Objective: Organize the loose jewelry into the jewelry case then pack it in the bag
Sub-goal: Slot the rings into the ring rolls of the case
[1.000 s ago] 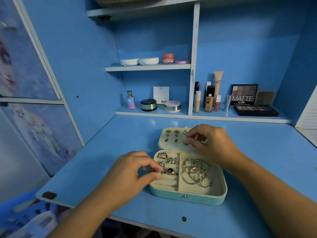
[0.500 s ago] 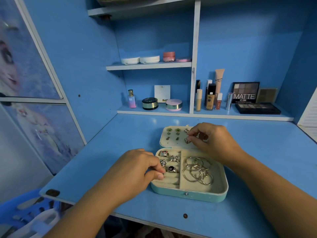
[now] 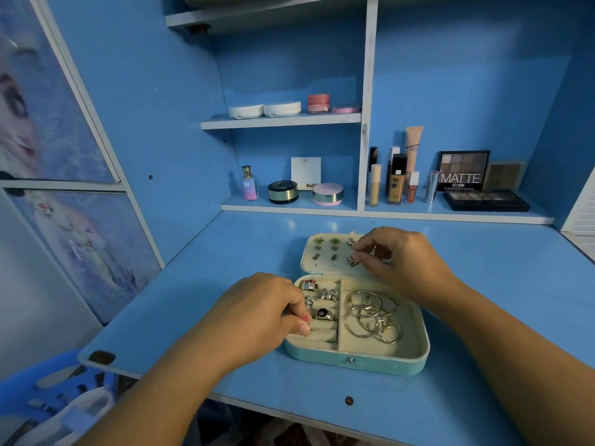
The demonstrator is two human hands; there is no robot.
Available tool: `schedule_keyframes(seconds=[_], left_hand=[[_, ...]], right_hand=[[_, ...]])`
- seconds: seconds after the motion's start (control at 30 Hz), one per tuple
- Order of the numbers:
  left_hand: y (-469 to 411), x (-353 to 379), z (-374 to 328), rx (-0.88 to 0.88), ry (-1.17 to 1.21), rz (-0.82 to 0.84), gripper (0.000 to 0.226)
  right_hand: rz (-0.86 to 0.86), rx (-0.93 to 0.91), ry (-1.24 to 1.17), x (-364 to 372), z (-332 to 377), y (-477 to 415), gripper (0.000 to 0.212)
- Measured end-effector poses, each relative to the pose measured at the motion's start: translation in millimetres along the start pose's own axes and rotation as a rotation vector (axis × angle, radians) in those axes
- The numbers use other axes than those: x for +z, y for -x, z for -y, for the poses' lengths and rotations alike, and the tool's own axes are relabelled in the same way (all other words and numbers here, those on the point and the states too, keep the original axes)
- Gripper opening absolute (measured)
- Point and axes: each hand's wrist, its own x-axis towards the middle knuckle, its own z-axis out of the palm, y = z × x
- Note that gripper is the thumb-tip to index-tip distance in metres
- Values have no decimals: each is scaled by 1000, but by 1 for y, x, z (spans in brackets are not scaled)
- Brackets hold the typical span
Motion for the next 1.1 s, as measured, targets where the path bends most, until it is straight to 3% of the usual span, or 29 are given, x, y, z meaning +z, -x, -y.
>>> schedule_keyframes(seconds=[0.17,0.3,0.43,0.53,0.67,0.77,0.93,1.1], left_hand=[[-7,-3,1,68,-162,5,11],[-5,-2,13,108,3,8,17],[3,20,43,116,326,-231,34],[1,33,65,12,260,-330,44],[-9,40,75,-96,145,-286,67],[-17,43,73,-145,43,-212,70],[-19,42,73,-164,0,-172,85],[-19,43,76,-171,12,-184,71]], right_hand=[[-6,-3,-4,1,0,0,7],[-3,-13,10,-1,1,0,7],[12,-28,25,-2,3,-1,8],[22,-34,26,-2,3,0,8],[68,-24,24,-2,8,1,9],[97,-26,-6,-4,15,0,12],[160,2,-234,-11,45,5,8],[423,35,-375,-18,69,9,13]])
